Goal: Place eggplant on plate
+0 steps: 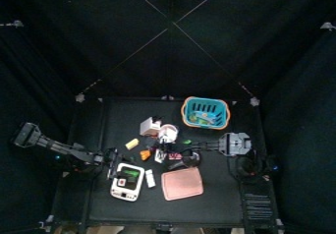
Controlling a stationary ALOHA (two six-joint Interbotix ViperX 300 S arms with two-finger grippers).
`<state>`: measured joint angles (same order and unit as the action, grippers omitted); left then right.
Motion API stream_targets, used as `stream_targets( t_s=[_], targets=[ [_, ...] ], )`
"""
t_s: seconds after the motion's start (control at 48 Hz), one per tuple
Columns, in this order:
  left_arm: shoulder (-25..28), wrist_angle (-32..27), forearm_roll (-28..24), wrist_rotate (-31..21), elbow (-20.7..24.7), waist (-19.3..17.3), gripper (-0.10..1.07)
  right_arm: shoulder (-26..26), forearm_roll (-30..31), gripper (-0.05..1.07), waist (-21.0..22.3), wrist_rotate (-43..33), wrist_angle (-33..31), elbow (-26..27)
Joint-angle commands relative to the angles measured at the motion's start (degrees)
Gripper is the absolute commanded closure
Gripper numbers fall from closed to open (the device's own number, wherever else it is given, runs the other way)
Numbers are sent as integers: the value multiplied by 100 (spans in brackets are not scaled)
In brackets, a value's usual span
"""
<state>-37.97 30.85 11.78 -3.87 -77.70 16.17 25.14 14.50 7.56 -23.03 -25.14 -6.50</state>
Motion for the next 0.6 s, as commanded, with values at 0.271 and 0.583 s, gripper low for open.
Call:
stream_targets(
  t_s=[0.271,0.583],
  targets=[
    [9,44,0,9,53,18,-1,-624,0,39,-141,-9,-202,35],
    [9,35,70,9,53,18,-1,-1257,-149,39,-624,-193,-237,-413]
  ],
)
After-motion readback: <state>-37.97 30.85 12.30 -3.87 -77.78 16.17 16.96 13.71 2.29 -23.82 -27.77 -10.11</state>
